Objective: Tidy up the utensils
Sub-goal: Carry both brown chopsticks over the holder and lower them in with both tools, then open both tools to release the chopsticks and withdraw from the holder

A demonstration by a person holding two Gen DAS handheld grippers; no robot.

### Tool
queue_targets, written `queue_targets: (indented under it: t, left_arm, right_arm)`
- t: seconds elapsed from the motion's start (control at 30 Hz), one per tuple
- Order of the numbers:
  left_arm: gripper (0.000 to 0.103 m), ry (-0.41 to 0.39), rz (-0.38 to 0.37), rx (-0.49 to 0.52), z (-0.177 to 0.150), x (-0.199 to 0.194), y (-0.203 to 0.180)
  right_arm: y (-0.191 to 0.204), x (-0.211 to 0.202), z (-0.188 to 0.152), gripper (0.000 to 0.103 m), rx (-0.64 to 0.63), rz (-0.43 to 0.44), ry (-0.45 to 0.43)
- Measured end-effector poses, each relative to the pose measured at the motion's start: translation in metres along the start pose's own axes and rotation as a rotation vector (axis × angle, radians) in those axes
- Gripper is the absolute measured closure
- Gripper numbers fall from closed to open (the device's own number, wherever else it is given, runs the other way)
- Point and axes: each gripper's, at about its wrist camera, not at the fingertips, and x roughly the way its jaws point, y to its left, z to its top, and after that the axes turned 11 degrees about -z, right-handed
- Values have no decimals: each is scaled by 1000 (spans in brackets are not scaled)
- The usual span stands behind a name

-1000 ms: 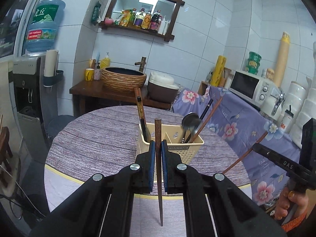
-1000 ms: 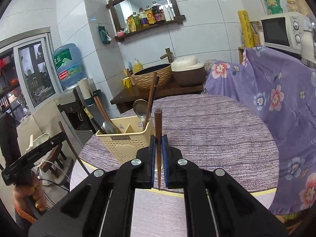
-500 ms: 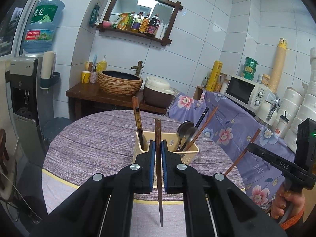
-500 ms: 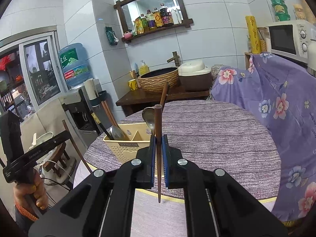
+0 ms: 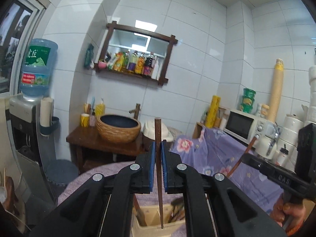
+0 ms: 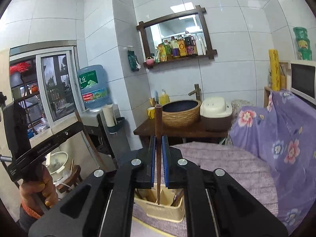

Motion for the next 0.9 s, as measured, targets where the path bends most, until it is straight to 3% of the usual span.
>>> queue_targets:
  t: [0.13,0.33,0.63,0.9]
  left_arm:
    - [95,7,65,4,-20,28,1]
    - [96,69,111,11,-70,52,6]
    - [96,168,120,-7,-127,64,24]
    - [95,187,117,-17,-137,62,31]
  right_arm:
    - [7,21,-13,96,-19,-43,-9]
    - [2,54,-64,96,-4,-69,64]
    - [1,75,-120,96,-26,-70,137]
    - [-2,85,-134,95,-9,-66,151]
